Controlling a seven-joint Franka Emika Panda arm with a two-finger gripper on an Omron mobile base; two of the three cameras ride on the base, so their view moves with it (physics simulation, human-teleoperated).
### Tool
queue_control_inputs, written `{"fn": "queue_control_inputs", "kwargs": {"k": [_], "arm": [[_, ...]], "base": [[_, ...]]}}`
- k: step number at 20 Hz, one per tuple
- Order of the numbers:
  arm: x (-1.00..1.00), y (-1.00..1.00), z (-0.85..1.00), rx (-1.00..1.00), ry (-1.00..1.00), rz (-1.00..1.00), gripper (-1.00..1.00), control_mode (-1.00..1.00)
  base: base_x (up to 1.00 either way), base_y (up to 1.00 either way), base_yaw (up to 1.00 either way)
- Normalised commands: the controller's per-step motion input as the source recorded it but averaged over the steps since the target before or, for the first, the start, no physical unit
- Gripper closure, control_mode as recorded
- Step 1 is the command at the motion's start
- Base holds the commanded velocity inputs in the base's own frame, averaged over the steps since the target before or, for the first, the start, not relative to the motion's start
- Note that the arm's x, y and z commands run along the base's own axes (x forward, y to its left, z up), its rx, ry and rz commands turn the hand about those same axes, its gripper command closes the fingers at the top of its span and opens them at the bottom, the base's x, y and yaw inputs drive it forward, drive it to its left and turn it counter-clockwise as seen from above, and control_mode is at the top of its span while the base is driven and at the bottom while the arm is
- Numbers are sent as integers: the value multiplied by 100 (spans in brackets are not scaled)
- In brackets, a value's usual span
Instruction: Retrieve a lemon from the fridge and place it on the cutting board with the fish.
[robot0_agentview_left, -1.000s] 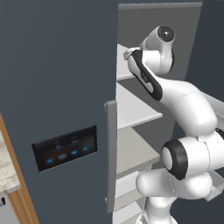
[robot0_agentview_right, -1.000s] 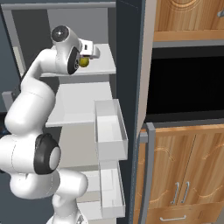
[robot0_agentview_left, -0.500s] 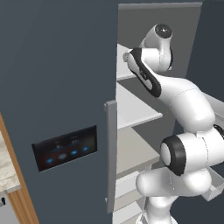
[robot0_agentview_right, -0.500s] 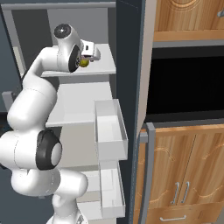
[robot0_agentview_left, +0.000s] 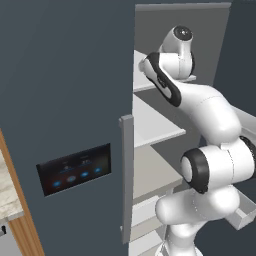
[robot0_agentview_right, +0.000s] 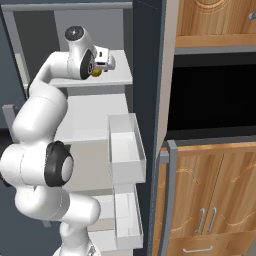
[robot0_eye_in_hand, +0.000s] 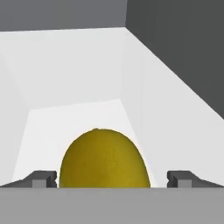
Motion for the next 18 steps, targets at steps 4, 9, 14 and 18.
{"fn": "queue_control_inputs", "kwargs": {"k": [4,9,14,18], "arm": [[9,10,-10,0,6,0,100,-100],[10,4,-4,0,3,0,100,-100],[4,0,0,0,0,0,100,-100],[-52,0,0,1,-5,0,100,-100]], "base": [[0,0,0],[0,0,0],[0,0,0],[0,0,0]]}}
